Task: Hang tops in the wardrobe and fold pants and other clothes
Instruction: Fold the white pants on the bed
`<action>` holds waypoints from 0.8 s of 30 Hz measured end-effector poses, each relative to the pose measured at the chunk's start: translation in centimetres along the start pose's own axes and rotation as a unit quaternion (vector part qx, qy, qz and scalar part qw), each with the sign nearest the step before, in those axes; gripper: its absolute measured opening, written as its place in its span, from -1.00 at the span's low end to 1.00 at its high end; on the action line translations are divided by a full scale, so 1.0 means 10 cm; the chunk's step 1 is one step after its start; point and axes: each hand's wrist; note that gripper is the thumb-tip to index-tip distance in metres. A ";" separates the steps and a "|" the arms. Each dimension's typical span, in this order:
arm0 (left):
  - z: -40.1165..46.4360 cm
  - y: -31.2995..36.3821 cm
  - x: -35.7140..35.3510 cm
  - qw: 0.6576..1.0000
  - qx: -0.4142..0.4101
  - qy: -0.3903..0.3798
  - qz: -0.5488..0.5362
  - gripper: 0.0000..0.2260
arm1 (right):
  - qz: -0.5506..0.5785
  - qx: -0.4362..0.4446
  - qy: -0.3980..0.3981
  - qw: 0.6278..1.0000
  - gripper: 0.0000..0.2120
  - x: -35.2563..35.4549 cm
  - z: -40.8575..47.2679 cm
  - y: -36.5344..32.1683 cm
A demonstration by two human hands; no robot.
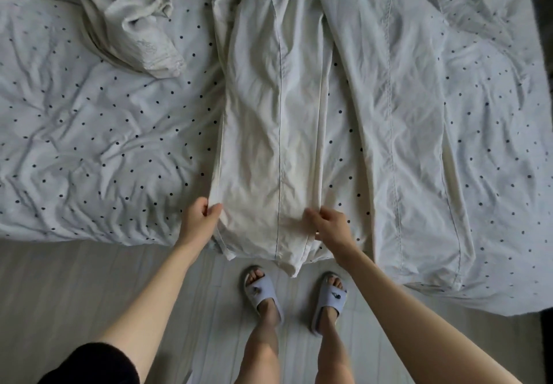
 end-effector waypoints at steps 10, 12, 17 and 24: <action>0.15 0.29 0.24 0.987 0.079 -0.116 0.074 -0.94 | -0.175 0.021 0.029 0.984 -0.65 0.13 -0.07 -0.49; 0.22 0.47 0.27 0.987 0.081 -0.122 0.064 -0.86 | -0.203 0.062 0.060 0.975 -0.66 0.26 -0.01 -0.68; 0.47 1.01 0.27 0.995 0.037 -0.086 0.045 -0.64 | -0.180 0.124 0.108 0.970 -0.68 0.52 0.25 -1.20; 0.86 2.14 0.07 0.979 -0.180 0.038 0.089 -0.61 | -0.184 0.212 0.190 0.941 -0.70 1.08 0.83 -1.94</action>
Point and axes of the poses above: each hand's wrist, its own z-axis towards the middle knuckle, its own x-axis out of the back of the hand, y = z × x, and after that the axes turned 3 degrees about y, right-handed
